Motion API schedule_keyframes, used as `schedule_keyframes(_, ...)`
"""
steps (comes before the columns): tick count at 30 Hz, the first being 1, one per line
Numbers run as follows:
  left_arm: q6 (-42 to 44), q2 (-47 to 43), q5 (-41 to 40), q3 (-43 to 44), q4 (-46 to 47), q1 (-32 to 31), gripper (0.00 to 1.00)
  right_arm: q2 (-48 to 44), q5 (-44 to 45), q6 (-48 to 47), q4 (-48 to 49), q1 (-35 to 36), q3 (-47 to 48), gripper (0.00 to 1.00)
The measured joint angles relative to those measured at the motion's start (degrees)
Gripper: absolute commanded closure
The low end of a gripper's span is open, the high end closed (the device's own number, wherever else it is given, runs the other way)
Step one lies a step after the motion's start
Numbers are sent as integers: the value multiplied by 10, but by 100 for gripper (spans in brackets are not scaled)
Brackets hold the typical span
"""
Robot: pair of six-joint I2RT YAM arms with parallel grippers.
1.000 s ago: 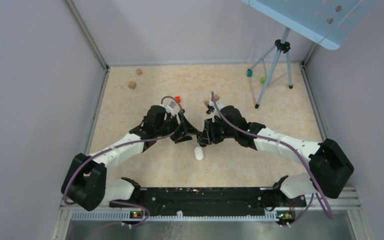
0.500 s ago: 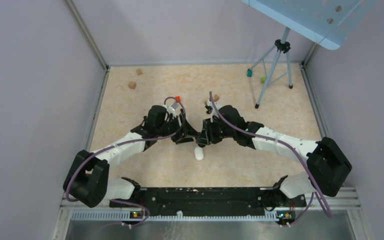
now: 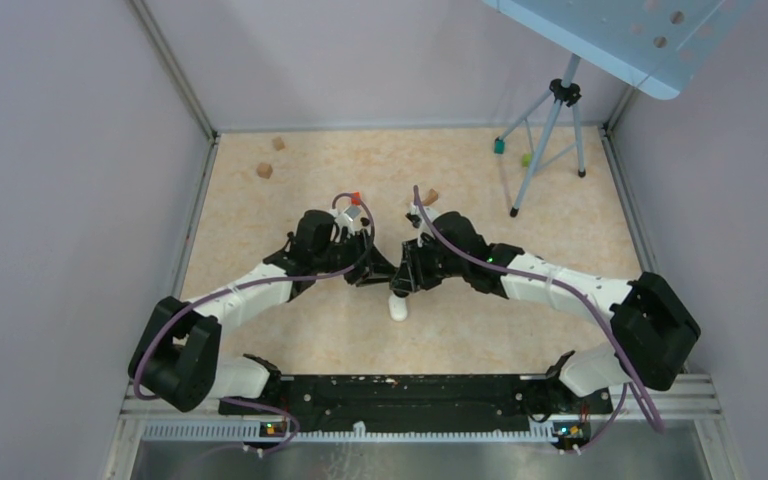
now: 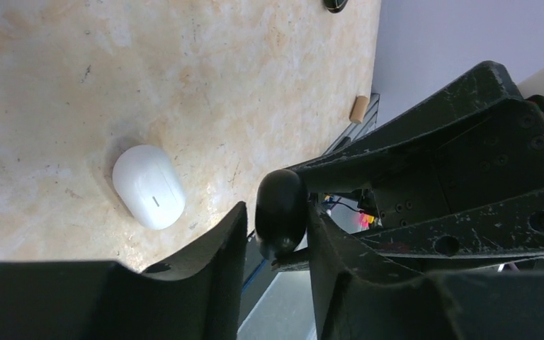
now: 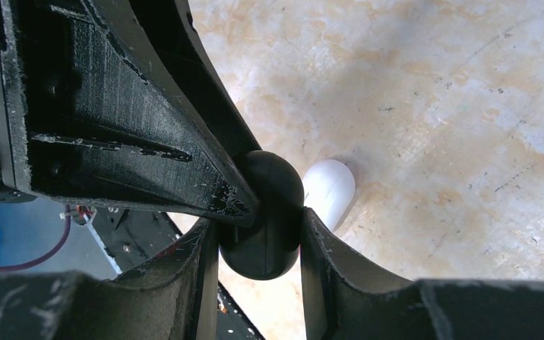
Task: Insert the wireless bluetooth earbuds into the charging case
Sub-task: Pass from the right arm to the left, then open the charging case to the charging case.
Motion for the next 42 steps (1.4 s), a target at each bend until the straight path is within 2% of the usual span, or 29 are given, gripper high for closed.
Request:
schedule_keyframes(3,3,1,7,2,6,0,77,2,1,0,0,1,0,83)
schedule_keyframes(5,3,4,12,2,9,0,88,3,2,1,-1,1,0,76)
schedule_keyframes(8,3,8,15,2,14,0,99,3,7,3,-6,1,3,59)
schedule_keyframes(12,3,9,18,2,17,0,100,3,17,12,-9,3,5,31)
schedule_keyframes(16,14,9,21,4,13,4,100,3,38,15,-27,3,15,26)
schedule_keyframes(21,40,9,37,14,-2,20,100,-24,41,16,-41,-10,18,25)
schedule_keyframes(25,64,9,70,27,-1,35,100,-89,12,35,-18,-57,-5,26)
schedule_keyframes(28,79,9,107,36,9,43,100,-138,-29,72,35,-108,-57,31)
schedule_keyframes(31,88,9,145,43,24,45,100,-150,-75,116,98,-139,-108,34)
schedule_keyframes(42,76,9,219,52,94,47,100,-100,-204,244,324,-141,-185,48)
